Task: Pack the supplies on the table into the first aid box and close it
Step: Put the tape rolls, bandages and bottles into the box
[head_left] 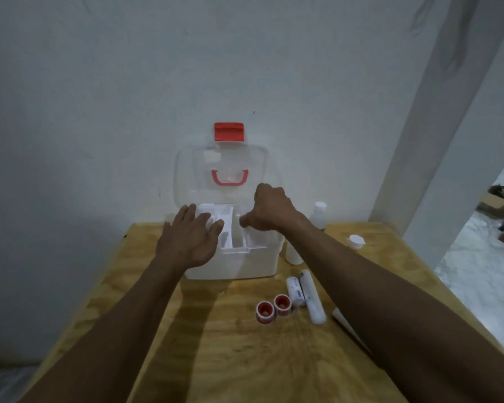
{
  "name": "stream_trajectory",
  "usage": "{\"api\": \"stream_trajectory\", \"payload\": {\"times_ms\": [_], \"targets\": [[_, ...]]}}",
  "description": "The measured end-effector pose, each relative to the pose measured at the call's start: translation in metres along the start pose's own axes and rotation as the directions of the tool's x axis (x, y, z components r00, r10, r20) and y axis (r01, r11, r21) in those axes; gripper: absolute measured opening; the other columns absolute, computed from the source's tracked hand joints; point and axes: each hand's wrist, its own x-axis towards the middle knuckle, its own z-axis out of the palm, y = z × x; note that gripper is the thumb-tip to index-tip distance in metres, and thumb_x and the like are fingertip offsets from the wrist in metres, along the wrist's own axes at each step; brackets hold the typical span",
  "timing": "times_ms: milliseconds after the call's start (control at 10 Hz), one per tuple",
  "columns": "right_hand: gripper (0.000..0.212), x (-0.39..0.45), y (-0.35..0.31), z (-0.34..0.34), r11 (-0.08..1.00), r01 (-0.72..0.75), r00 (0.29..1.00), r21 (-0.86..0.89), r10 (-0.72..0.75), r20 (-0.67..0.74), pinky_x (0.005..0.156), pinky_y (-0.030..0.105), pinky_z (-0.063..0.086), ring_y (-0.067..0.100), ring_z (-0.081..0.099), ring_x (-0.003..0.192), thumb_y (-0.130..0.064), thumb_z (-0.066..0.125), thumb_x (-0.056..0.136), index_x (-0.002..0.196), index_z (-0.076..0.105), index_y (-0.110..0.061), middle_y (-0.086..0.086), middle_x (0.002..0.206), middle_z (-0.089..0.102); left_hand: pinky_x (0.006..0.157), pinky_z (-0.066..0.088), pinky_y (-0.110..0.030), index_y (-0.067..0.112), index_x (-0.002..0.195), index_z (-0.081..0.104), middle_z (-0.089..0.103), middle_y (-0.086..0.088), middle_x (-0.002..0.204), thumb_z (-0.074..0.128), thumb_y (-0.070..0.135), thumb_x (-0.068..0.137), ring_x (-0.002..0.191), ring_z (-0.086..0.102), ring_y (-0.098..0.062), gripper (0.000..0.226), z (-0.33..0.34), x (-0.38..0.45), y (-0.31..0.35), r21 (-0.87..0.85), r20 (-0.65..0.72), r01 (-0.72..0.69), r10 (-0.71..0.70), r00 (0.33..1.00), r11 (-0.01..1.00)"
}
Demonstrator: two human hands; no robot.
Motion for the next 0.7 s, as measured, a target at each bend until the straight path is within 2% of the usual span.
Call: {"api": "stream_trajectory", "payload": {"times_ms": [100, 200, 300, 400, 600, 700], "targets": [[0.054, 0.000, -0.001, 0.010, 0.999, -0.011, 0.998, -0.045, 0.014, 0.063, 0.062, 0.026, 0.045, 0.018, 0.054, 0.076, -0.027, 0.082, 0.073, 0.114, 0.051, -0.009, 0.007, 0.099, 0.055, 0.118, 0.014, -0.058, 0.023, 0.148, 0.034, 0.013, -0.008, 0.163, 0.017, 0.057, 0.098, 0.151, 0.005, -0.026, 0.064, 0.000, 0.000, 0.001, 0.022, -0.002, -0.012, 0.012, 1.000, 1.000], [0.054, 0.002, -0.002, 0.018, 0.996, -0.005, 0.996, -0.085, 0.013, 0.093, 0.068, 0.028, 0.049, 0.020, 0.057, 0.080, -0.027, 0.083, 0.072, 0.113, 0.052, -0.008, 0.007, 0.097, 0.056, 0.118, 0.013, -0.058, 0.023, 0.149, 0.034, 0.012, -0.008, 0.163, 0.017, 0.056, 0.098, 0.151, 0.005, -0.026, 0.063, 0.000, 0.000, 0.000, 0.032, 0.000, -0.011, 0.011, 1.000, 0.999], [0.058, 0.004, -0.001, 0.026, 0.993, -0.020, 0.991, -0.115, 0.035, 0.128, 0.075, 0.030, 0.055, 0.021, 0.057, 0.084, -0.027, 0.085, 0.069, 0.114, 0.054, -0.007, 0.008, 0.102, 0.059, 0.118, 0.013, -0.058, 0.024, 0.148, 0.034, 0.012, -0.007, 0.163, 0.017, 0.056, 0.098, 0.151, 0.005, -0.026, 0.062, 0.001, -0.001, 0.000, 0.047, -0.002, -0.010, 0.010, 1.000, 0.999], [0.056, 0.006, -0.002, 0.032, 0.991, -0.026, 0.989, -0.129, 0.044, 0.139, 0.073, 0.026, 0.052, 0.018, 0.055, 0.084, -0.025, 0.084, 0.070, 0.115, 0.056, -0.006, 0.008, 0.109, 0.062, 0.118, 0.012, -0.058, 0.024, 0.148, 0.034, 0.011, -0.007, 0.164, 0.017, 0.056, 0.098, 0.151, 0.004, -0.026, 0.062, -0.001, 0.000, 0.001, 0.050, 0.006, -0.008, 0.008, 1.000, 0.999], [0.052, 0.007, 0.000, 0.043, 0.989, -0.064, 0.979, -0.135, 0.088, 0.183, 0.081, 0.027, 0.050, 0.021, 0.060, 0.099, -0.022, 0.080, 0.075, 0.119, 0.057, -0.007, 0.009, 0.115, 0.063, 0.119, 0.011, -0.058, 0.024, 0.148, 0.034, 0.011, -0.007, 0.164, 0.017, 0.056, 0.098, 0.151, 0.004, -0.026, 0.061, -0.003, -0.002, 0.002, 0.050, 0.016, -0.008, 0.007, 1.000, 0.999], [0.031, 0.007, -0.003, 0.035, 0.989, -0.100, 0.974, -0.110, 0.120, 0.193, 0.077, 0.027, 0.050, 0.020, 0.056, 0.086, -0.016, 0.066, 0.086, 0.114, 0.058, -0.002, 0.012, 0.109, 0.064, 0.118, 0.010, -0.058, 0.024, 0.149, 0.033, 0.010, -0.007, 0.164, 0.017, 0.056, 0.098, 0.151, 0.003, -0.026, 0.061, -0.003, -0.002, 0.003, 0.051, 0.024, -0.001, -0.001, 1.000, 0.999]]}}
